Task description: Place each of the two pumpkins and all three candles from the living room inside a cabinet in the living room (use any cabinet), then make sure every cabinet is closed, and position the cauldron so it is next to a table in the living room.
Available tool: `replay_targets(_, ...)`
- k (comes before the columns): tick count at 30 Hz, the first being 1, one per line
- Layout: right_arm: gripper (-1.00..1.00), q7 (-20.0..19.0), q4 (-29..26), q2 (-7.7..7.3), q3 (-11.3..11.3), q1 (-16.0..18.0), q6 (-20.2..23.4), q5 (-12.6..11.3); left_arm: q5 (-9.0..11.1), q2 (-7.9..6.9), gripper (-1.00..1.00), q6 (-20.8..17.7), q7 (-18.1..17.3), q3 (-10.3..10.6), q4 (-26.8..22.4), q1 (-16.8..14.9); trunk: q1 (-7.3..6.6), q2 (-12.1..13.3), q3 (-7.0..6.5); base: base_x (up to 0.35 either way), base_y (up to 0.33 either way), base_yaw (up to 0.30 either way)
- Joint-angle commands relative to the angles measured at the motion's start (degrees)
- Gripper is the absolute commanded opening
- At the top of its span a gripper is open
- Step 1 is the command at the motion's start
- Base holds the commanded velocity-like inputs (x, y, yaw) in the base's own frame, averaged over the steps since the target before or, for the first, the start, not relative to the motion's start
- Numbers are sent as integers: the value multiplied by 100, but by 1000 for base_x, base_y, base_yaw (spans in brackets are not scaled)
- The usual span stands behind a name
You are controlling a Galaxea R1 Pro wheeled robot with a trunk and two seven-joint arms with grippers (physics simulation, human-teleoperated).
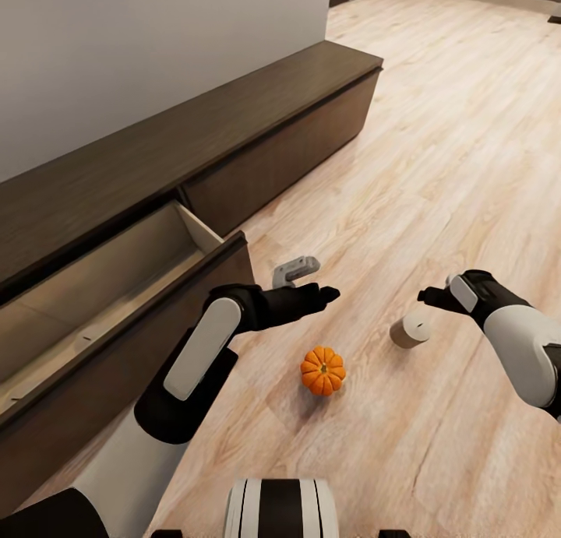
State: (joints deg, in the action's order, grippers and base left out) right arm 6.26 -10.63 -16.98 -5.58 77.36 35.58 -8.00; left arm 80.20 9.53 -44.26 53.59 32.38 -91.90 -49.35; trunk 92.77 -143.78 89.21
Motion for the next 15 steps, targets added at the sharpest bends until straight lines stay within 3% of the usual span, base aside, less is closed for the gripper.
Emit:
replay_targets(1, 100, 50, -10, 6, -31, 2, 19, -60, 116, 8, 100, 1, 55, 6, -11, -45, 1, -3, 27, 0, 0, 0)
replay_targets(5, 100, 57, -7, 24, -31, 6, 22, -61, 685, 14, 100, 30, 101, 11, -25, -424, 12, -8, 115, 0, 0, 0)
replay_targets(10, 100, 59, -9, 48, -31, 7, 25, -64, 1234, 1, 100, 42, 205, -10, -29, -758, 24, -15, 226, 0, 0, 0)
replay_targets(15, 100, 59, -10, 69, -31, 7, 25, -65, 1443, -6, 100, 62, 237, 21, -30, -773, 37, -22, 337, 0, 0, 0)
